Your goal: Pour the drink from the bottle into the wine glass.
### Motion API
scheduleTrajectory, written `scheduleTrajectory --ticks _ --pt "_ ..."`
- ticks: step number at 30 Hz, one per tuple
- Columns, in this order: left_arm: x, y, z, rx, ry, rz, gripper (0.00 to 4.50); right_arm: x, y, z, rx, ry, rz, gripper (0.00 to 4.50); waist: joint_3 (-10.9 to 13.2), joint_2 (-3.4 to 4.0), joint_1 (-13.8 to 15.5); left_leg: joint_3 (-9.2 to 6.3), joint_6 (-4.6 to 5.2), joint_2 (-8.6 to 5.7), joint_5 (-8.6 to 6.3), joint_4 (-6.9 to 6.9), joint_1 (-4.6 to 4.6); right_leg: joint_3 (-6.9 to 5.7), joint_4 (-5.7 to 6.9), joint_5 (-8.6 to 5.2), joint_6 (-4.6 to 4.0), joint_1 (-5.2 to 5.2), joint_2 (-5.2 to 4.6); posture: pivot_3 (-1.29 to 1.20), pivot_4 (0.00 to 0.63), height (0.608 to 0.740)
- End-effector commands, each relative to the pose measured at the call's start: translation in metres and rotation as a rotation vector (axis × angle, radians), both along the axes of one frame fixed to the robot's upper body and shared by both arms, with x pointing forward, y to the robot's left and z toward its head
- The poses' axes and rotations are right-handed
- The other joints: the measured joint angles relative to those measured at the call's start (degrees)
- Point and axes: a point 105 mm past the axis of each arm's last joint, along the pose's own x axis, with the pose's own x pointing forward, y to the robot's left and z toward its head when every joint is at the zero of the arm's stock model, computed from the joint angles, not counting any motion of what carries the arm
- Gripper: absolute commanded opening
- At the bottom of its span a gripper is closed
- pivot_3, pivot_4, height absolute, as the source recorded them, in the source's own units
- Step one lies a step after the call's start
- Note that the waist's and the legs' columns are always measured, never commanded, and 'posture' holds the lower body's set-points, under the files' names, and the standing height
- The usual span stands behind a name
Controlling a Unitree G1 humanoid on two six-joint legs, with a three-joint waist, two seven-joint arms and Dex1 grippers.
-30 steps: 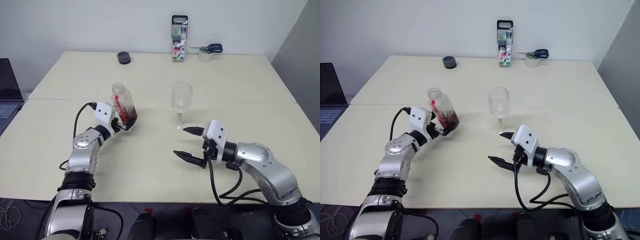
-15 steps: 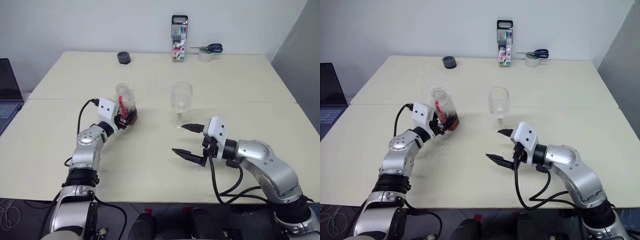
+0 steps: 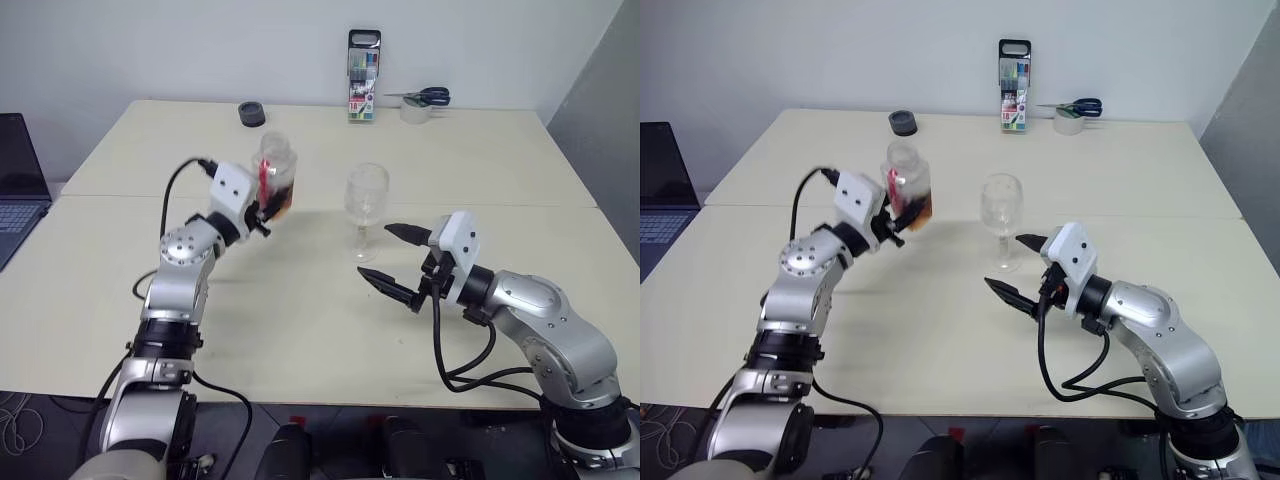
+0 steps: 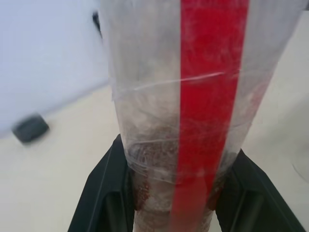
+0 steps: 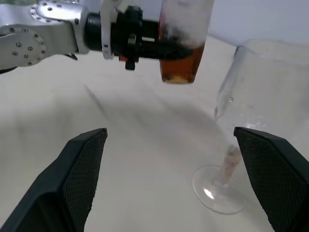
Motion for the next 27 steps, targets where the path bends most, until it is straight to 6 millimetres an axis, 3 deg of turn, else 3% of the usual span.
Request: scheduleTrajectory --ticks 1,6,13,27 --pt "0.000 -0.009 0.033 0.108 -0.170 -0.004 1.67 0.002 -0.007 0.020 0.046 -0.091 -0.065 4.50 0.0 0.00 -0.1 0.02 0.00 0.00 0.00 -0.01 0.00 0.01 0.00 0.00 0.00 -0.01 0.00 0.00 0.150 0.740" --pt "0.005 -0.024 0.048 0.260 -0.288 -0.044 1.67 0.010 -0.011 0.031 0.094 -0.170 -0.116 4.50 0.0 0.00 -0.2 0.05 0.00 -0.01 0.00 -0.01 0.00 0.02 0.01 0.00 0.00 -0.02 0.01 0.00 0.150 0.740" --pt "0.011 -0.032 0.050 0.437 -0.398 -0.079 1.67 0.010 -0.016 0.039 0.142 -0.168 -0.083 4.50 0.0 -0.01 -0.2 0.05 0.01 -0.03 -0.01 -0.02 -0.03 0.02 0.01 0.00 0.00 -0.05 0.01 0.00 0.150 0.740" --pt "0.026 -0.042 0.056 0.611 -0.537 -0.067 1.67 0.006 -0.025 0.042 0.107 -0.154 -0.080 4.50 0.0 -0.02 -0.2 0.06 0.03 -0.06 -0.01 -0.01 -0.07 0.02 0.07 0.00 0.00 -0.08 0.01 0.00 0.150 0.740"
